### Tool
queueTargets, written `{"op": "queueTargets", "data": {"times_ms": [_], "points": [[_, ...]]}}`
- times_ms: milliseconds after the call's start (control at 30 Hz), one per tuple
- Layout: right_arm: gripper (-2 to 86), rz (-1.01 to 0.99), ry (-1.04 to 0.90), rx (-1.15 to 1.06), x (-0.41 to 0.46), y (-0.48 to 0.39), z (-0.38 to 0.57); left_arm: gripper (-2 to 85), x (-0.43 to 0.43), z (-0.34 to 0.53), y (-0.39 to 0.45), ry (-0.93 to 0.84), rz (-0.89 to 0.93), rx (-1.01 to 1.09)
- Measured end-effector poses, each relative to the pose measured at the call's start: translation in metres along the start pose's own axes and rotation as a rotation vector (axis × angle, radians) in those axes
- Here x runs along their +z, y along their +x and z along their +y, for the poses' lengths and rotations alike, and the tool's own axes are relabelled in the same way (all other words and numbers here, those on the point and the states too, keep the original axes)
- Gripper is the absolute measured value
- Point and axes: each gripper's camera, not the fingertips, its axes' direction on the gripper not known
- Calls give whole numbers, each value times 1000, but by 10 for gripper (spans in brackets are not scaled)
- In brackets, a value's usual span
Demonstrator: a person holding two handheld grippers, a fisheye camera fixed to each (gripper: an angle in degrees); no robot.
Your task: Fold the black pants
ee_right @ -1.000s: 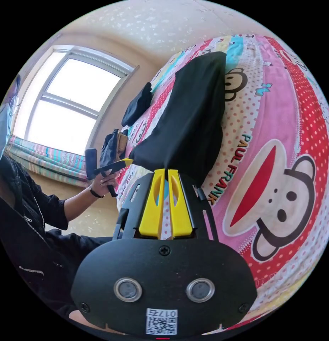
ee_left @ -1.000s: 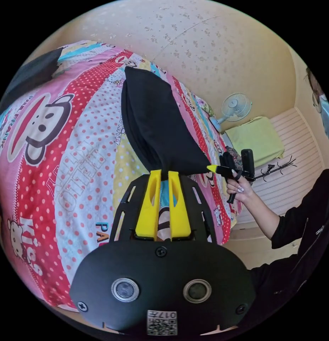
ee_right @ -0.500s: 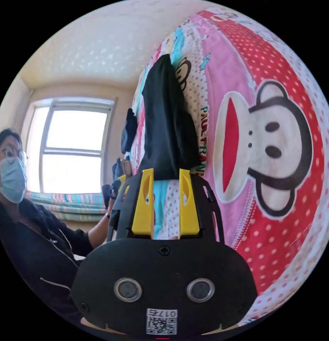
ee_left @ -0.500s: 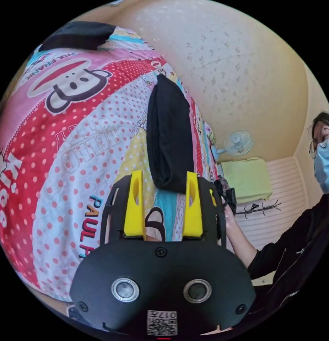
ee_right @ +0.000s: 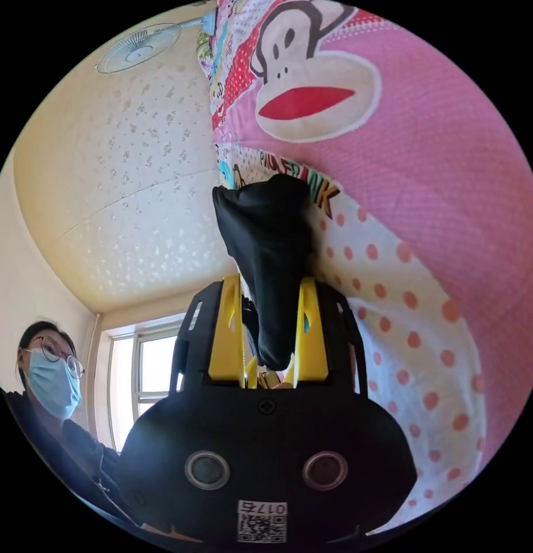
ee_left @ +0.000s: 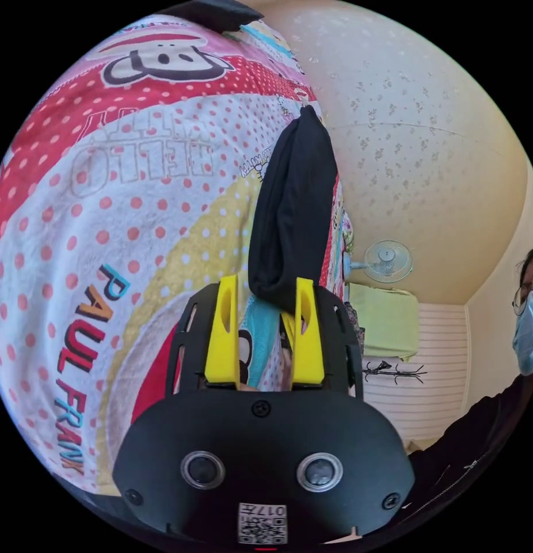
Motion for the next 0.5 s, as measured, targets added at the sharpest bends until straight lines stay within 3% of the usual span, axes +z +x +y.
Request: {"op": "queueTargets", "data": {"times_ms": [133,267,400,500], "points": [[85,70,9,60,10,1,-9,196,-10,16,0,-4,35,-53],[47,-21,-49,4,4,-12,0,203,0,23,-7,-19,64,-146],[30,-10,-76,-12,0,-26,12,189,28,14,-8,-118,254,-225],[20,-29,-44,25,-10,-29,18,134,13,16,-13,87,321,-291]]}}
